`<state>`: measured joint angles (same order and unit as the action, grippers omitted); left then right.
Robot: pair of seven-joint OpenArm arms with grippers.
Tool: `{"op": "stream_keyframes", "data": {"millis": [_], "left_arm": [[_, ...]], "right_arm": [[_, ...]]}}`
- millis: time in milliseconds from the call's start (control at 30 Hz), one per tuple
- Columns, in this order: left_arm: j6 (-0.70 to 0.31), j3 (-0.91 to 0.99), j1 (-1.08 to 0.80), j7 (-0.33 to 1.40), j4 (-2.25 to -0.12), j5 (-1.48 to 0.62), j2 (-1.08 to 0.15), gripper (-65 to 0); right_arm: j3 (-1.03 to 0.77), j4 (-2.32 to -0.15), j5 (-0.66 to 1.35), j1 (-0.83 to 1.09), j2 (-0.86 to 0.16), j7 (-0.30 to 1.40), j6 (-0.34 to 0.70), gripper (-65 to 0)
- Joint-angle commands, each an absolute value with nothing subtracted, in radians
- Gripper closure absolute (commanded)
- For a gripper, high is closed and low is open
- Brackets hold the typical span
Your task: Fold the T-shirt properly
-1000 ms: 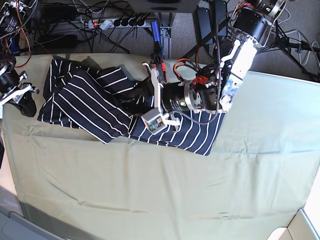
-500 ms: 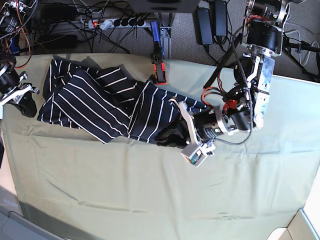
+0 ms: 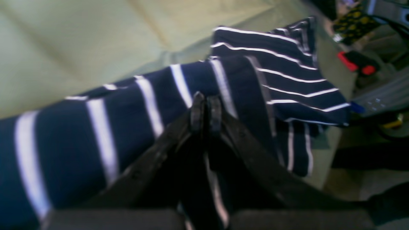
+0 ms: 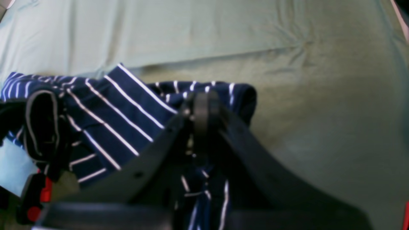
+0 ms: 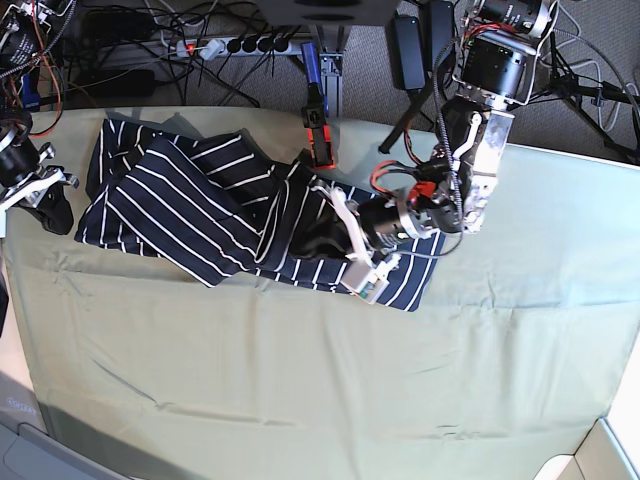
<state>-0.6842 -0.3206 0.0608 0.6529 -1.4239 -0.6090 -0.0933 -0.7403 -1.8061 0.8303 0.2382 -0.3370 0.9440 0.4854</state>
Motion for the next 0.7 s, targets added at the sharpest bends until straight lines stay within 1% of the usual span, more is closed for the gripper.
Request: {"op": "stream_keyframes", "data": {"millis": [0,167,367,400,467,500,533,567,600,667], "left_arm": [[-0.698,-0.342,0.077,0.634,-1.438,-0.627,-0.076,-1.5],[-0.698,-0.434,0.078,0.633,-1.438,-0.601,-0.061,-1.5],[-0.698,-0.444,0.078,0.637,-1.438,-0.601,-0.062,-1.5],[-0.698,-0.444,0.078,0.641,-1.438,-0.602,-0.062,-1.5],[-0.698,-0.444,0.078,0.650,-1.439,-0.602,-0.062,-1.5],[-0.698,-0.444,0.078,0.658,-1.439,-0.602,-0.062,-1.5],[-0.698,-0.444,0.078,0.668,-1.439,-0.603,-0.062,-1.5],[-0.698,-0.444,0.078,0.682,-1.439,-0.603,-0.062,-1.5],[-0.698,-0.444,0.078,0.691,-1.439,-0.603,-0.062,-1.5],[-0.698,-0.444,0.078,0.696,-1.439,-0.603,-0.065,-1.5]], "right_arm": [[-0.748,-1.819,0.845,0.234,-0.347,0.923,0.531,0.0],[-0.748,-1.819,0.801,0.234,-0.319,0.923,0.530,0.0],[-0.748,-1.787,0.740,0.233,-0.319,0.916,0.527,0.0],[-0.748,-1.776,0.740,0.233,-0.319,0.916,0.527,-0.8],[-0.748,-1.755,0.741,0.233,-0.319,0.916,0.527,-19.2],[-0.748,-1.744,0.741,0.233,-0.321,0.916,0.526,-27.2],[-0.748,-1.729,0.741,0.233,-0.323,0.916,0.520,-33.1],[-0.748,-1.713,0.741,0.233,-0.327,0.916,0.516,-36.5],[-0.748,-1.696,0.741,0.233,-0.331,0.916,0.511,-37.7],[-0.749,-1.668,0.741,0.233,-0.336,0.916,0.508,-37.7]]}}
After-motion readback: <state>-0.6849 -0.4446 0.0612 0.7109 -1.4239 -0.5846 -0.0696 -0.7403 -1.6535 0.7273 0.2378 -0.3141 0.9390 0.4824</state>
